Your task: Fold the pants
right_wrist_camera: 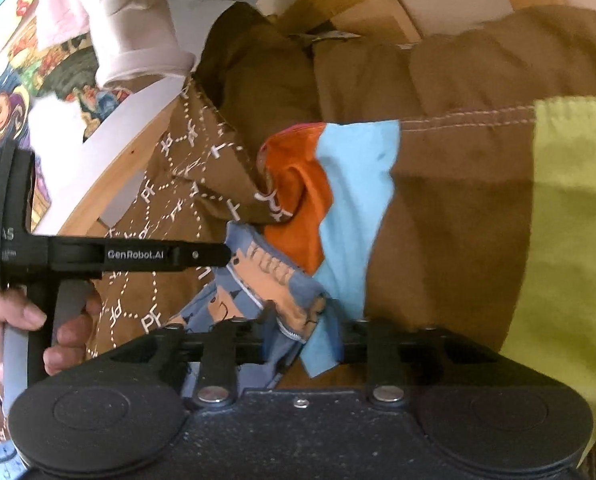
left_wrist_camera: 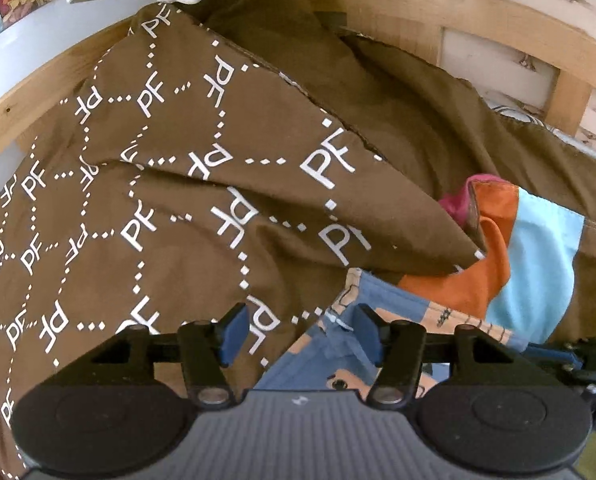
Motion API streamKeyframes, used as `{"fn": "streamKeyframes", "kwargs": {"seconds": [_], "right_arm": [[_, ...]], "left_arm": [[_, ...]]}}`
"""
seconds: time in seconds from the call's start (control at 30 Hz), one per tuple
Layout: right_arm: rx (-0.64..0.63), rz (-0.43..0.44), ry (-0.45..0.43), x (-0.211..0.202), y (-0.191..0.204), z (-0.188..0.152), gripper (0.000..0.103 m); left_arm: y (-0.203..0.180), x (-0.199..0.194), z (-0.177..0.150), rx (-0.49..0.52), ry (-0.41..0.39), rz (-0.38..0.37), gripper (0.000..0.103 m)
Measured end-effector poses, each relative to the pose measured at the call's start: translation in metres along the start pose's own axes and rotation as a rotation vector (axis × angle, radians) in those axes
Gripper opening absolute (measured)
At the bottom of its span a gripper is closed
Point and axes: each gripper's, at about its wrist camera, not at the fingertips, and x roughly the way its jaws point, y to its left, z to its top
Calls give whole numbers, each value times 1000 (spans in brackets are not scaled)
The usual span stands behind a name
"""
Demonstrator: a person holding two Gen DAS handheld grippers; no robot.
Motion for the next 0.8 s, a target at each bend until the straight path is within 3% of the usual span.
{"fn": "streamKeyframes", "kwargs": {"seconds": [0.17, 0.33, 0.43, 0.53, 0.67, 0.8], "right_arm": [[-106, -21, -104, -15, 14, -1, 7], [-87, -85, -35, -2, 6, -1, 14], [-108, -92, -68, -9, 7, 1, 20], [-163, -95, -92, -15, 15, 0, 34], [-266, -84, -118, -21, 28, -4, 66], [-422, -54, -112, -17, 51, -11, 91]], "left_arm": [[-12, 8, 7, 15, -11, 18, 63], [-24, 12, 10, -1, 13, 55, 63], [-22, -2, 11, -6, -1, 49, 63], [-8, -26, 6, -35, -39, 59, 72], [28, -64, -32, -142, -70, 82, 78], [65, -102, -94, -292, -107, 168, 101]]}}
